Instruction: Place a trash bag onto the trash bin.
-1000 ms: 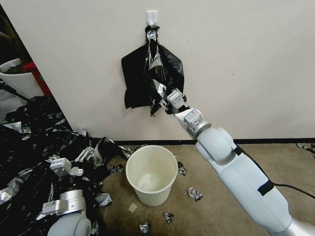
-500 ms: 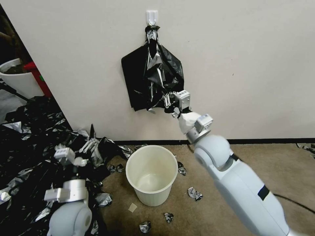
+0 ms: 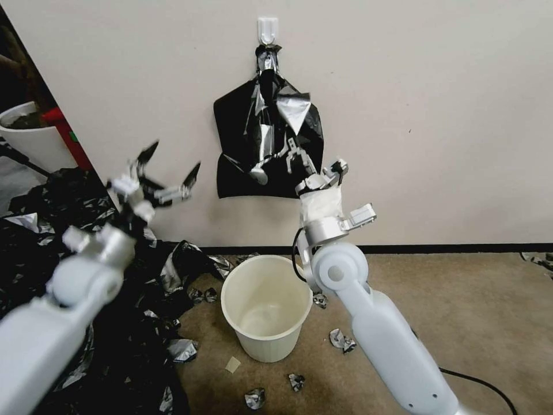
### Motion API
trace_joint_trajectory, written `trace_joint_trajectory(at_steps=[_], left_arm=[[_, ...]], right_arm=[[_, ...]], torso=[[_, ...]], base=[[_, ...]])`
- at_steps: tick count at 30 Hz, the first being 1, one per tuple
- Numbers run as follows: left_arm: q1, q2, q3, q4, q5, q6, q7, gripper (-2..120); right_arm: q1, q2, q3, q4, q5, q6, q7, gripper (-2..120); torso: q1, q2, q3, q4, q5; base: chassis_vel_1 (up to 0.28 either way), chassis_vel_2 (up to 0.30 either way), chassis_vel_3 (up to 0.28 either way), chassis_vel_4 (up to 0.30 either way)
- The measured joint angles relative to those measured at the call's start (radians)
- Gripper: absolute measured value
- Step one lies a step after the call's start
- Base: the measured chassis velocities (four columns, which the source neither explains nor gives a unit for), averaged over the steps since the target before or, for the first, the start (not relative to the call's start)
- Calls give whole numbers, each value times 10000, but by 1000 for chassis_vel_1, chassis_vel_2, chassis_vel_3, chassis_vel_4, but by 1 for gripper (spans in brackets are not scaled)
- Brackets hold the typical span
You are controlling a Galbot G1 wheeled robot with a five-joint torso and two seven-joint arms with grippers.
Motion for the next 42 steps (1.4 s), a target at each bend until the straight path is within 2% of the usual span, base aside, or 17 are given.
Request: trace_joint_trajectory(at_steps=[1, 5, 6, 9, 10, 12, 13, 15, 16, 18, 19, 21, 26, 33, 38, 40, 42], left_arm=[[0, 0, 0, 0, 0, 0, 0, 100], [-1937, 168, 1736, 708, -418, 453, 973, 100], [-1937, 168, 1736, 708, -418, 453, 973, 100], [-3525, 21, 2730, 1247, -561, 942, 1567, 100], [-3525, 21, 2730, 1247, -561, 942, 1567, 100], [-4469, -153, 3484, 1577, -560, 1149, 1829, 100], [-4469, -153, 3484, 1577, -560, 1149, 1829, 100], [-5438, -366, 4406, 1969, -465, 1307, 2143, 100], [-5438, -366, 4406, 1969, -465, 1307, 2143, 100], [-6189, -602, 5161, 2378, -176, 1436, 2491, 100], [-6189, -602, 5161, 2378, -176, 1436, 2491, 100], [-6762, -899, 5720, 2874, 339, 1574, 2955, 100], [-6974, -1194, 6033, 3258, 1055, 1601, 3295, 100], [-6994, -1386, 6042, 3427, 1734, 1615, 3566, 100], [-7008, -1388, 6017, 3439, 1919, 1742, 3639, 89], [-7002, -1374, 5974, 3458, 1929, 1913, 3870, 78], [-6992, -1373, 5953, 3481, 1932, 1987, 3988, 73]], right_arm=[[0, 0, 0, 0, 0, 0, 0, 0], [-214, 337, 128, -117, 204, 59, 16, 0], [-214, 337, 128, -117, 204, 59, 16, 0], [-362, 489, 217, -143, 201, 61, 16, 0], [-362, 489, 217, -143, 201, 61, 16, 0], [-452, 570, 287, -98, 253, 54, 56, 0], [-452, 570, 287, -98, 253, 54, 56, 0], [-538, 643, 397, -64, 295, 39, 105, 0], [-538, 643, 397, -64, 295, 39, 105, 0], [-604, 677, 461, -63, 322, 22, 116, 0], [-604, 677, 461, -63, 322, 22, 116, 0], [-652, 712, 482, -62, 312, -3, 105, 0], [-672, 754, 469, -40, 242, -35, 65, 0], [-671, 793, 395, 35, 26, -68, 46, 0], [-676, 815, 365, 163, -29, -97, 41, 0], [-684, 828, 338, 279, -54, -140, 36, 0], [-687, 834, 331, 310, -59, -153, 36, 0]], torso=[[0, 0, 0, 0, 0], [0, 0, 1, 4, -3], [0, 0, 1, 4, -3], [0, 0, 1, 4, -2], [0, 0, 1, 4, -2], [0, 0, 0, 2, 0], [0, 0, 0, 2, 0], [0, 0, 0, 3, 1], [0, 0, 0, 3, 1], [0, 0, 1, 2, -1], [0, 0, 1, 2, -1], [0, 0, 0, 1, 1], [0, 0, 0, 3, 0], [0, 0, 0, 3, 0], [0, 0, 0, 3, 0], [0, 0, -1, 3, 0], [0, 0, -1, 3, -1]], base=[[0, 0, 0, 0], [0, 0, 0, 0], [0, 0, 0, 0], [0, 0, 0, 0], [0, 0, 0, 0], [0, 0, 0, 0], [0, 0, 0, 0], [0, 0, 0, 0], [0, 0, 0, 0], [0, 0, 0, 0], [0, 0, 0, 0], [0, 0, 0, 0], [0, 0, 0, 0], [0, 0, 0, 0], [0, 0, 0, 0], [0, 0, 0, 0], [0, 0, 0, 0]])
